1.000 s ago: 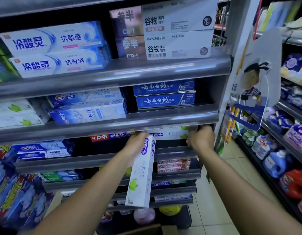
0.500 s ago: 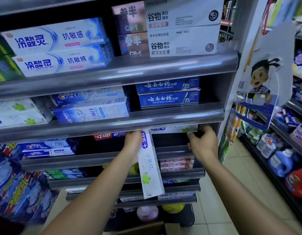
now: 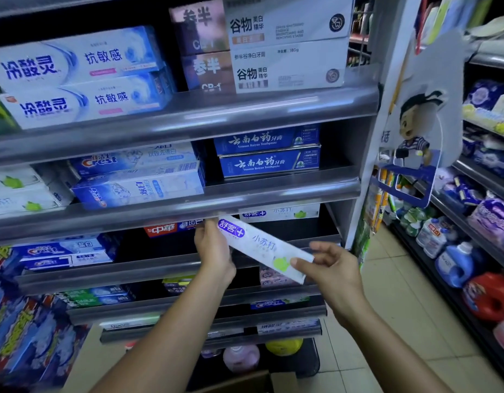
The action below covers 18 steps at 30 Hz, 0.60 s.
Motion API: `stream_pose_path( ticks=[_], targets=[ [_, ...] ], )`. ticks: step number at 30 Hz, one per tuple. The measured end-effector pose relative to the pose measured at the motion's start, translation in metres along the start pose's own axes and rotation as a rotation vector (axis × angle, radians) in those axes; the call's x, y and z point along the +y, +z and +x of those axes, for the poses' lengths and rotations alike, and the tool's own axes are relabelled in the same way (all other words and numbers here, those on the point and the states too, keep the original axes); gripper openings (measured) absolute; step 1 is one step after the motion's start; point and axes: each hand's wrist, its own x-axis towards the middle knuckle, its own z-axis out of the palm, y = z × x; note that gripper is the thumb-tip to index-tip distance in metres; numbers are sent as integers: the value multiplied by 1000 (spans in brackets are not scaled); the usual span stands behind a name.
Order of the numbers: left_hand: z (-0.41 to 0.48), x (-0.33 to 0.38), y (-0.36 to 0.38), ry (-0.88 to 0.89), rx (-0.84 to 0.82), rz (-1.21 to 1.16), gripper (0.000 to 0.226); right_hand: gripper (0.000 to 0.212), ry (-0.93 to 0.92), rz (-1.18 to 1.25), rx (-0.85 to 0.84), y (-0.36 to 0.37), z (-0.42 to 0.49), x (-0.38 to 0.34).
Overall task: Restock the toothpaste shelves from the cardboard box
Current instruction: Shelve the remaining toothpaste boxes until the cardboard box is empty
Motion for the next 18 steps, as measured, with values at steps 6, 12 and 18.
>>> stream_pose_path(
  ticks=[6, 12, 18],
  targets=[
    [10, 6, -20, 249, -195, 440, 12, 48, -151, 5, 130, -9, 35, -18],
    [24, 3, -21, 369, -258, 682, 26, 54, -281, -198, 180, -5, 66, -17],
    [28, -9, -22, 441, -236, 1063, 22, 41, -341, -565, 244, -5, 75, 0]
  ],
)
